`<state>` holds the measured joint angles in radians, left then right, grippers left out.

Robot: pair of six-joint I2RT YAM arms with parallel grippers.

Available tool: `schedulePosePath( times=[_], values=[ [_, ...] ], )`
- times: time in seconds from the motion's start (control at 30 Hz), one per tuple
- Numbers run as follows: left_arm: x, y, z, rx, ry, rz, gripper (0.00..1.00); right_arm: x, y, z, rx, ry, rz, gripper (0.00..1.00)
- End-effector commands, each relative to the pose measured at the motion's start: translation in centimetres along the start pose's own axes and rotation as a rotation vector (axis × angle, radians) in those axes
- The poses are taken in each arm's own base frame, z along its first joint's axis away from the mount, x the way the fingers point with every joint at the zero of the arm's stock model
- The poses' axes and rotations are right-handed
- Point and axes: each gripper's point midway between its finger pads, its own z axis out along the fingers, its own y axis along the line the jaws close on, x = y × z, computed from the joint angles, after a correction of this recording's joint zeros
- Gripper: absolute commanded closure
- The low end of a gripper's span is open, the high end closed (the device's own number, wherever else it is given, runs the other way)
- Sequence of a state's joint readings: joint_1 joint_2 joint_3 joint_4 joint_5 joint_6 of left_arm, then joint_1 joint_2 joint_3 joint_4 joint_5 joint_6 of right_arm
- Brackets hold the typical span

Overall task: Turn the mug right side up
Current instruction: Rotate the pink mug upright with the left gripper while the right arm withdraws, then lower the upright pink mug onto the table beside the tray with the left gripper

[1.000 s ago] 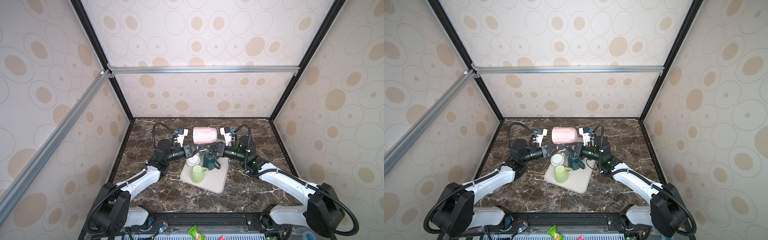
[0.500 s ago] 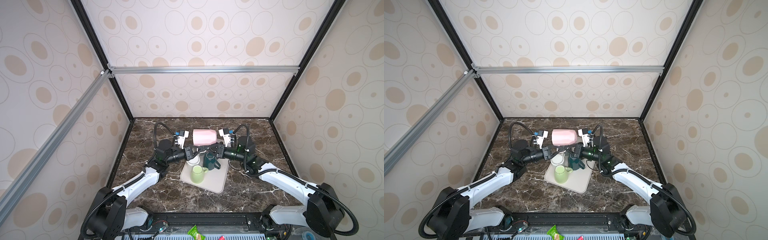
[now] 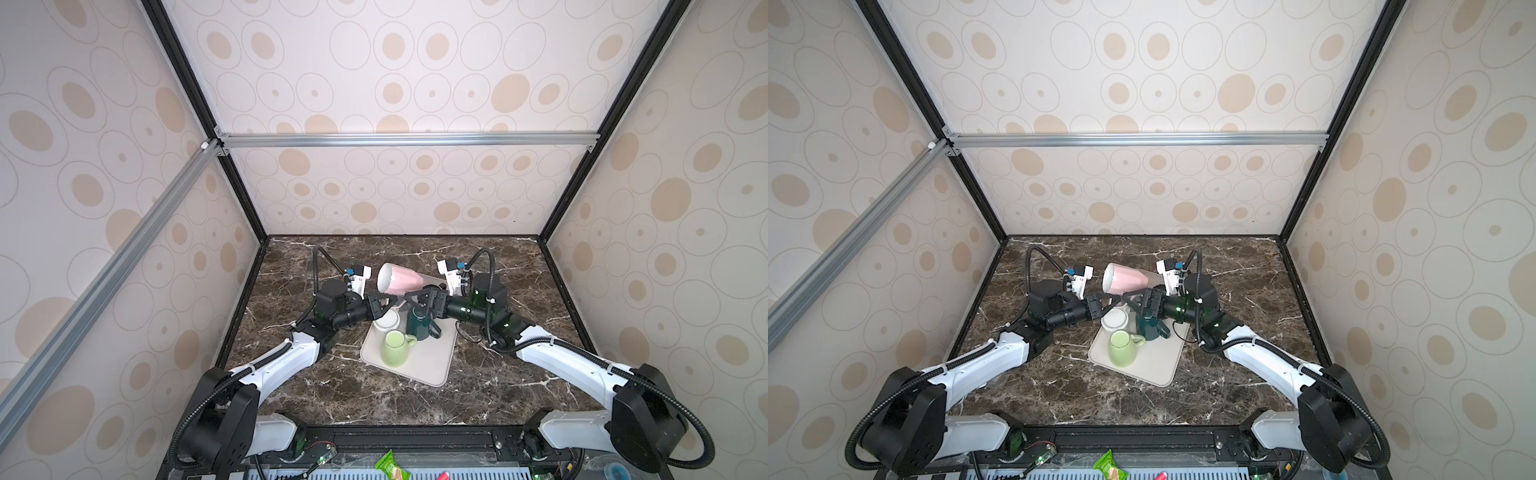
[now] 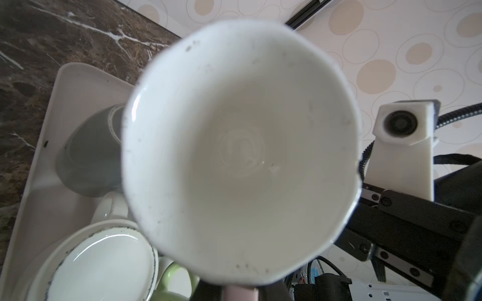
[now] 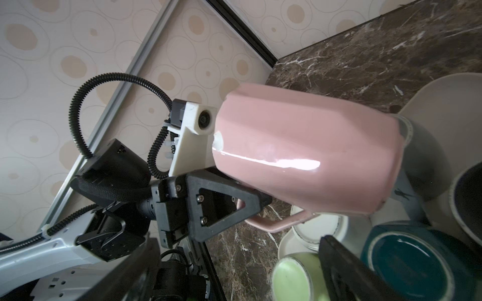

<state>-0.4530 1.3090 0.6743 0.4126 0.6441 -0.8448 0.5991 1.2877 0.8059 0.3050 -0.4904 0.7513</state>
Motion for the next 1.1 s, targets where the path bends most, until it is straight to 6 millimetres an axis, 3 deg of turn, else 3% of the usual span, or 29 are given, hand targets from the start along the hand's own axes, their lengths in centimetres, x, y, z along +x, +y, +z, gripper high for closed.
schedulePosePath(
  times=[0.0,0.37,0.63,0.83,1.07],
  values=[
    [-4.0,-4.6,-0.6,0.122,-0.100,0.133,1.00,-0.5,-0.6,-1.0,0.083,-0.025,-0.066,0.02],
    [-6.1,-3.1,0.3,0.026,-0.083,0.118,1.00,-1.6,-3.3,-4.9,0.375,-0.056,-0.204,0.00],
    [-8.5,-0.3,-0.2,-0.165,-0.118,0.114,1.00,-1.6,-5.0,-8.7,0.554,-0.069,-0.261,0.00],
    [-11.1,2.2,-2.0,-0.347,-0.180,0.127,1.00,-1.2,-6.2,-10.8,0.661,-0.056,-0.296,0.00],
    [-13.2,6.1,-5.4,-0.627,-0.228,0.155,1.00,-0.7,-7.6,-11.7,0.748,-0.018,-0.311,0.00]
  ],
)
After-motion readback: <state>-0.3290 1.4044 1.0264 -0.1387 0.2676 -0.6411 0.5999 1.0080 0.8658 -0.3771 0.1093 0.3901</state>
